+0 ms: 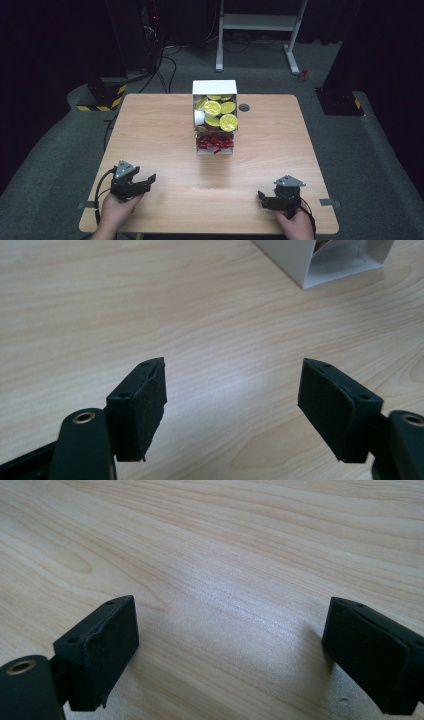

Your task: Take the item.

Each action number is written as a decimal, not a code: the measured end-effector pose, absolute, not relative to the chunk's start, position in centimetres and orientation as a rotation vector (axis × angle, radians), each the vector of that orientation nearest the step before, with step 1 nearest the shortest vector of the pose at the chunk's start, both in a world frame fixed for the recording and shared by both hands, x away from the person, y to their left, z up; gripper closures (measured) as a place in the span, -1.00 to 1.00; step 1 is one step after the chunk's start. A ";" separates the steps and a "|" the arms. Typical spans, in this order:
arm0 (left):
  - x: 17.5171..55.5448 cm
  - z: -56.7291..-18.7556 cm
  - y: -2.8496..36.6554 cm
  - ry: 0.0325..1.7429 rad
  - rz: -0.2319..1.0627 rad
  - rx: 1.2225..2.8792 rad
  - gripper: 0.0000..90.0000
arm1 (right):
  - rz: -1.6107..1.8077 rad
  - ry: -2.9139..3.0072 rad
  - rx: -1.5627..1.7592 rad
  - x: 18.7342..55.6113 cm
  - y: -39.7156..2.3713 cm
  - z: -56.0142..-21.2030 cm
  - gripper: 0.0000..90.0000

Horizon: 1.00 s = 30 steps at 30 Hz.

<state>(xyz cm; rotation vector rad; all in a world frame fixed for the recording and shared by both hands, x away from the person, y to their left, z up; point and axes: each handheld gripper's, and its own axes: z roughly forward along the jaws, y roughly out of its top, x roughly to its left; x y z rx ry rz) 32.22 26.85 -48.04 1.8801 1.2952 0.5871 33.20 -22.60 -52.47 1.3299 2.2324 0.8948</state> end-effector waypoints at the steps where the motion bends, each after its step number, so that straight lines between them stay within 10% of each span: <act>1: 32.6 -47.6 26.3 1.289 0.591 1.871 -0.39 | 0.898 2.252 1.313 33.1 -22.8 -52.4 -0.82; 30: 34.3 -42.2 21.1 1.075 0.608 1.847 -0.44 | 0.912 2.283 1.278 33.3 -23.2 -52.4 -0.82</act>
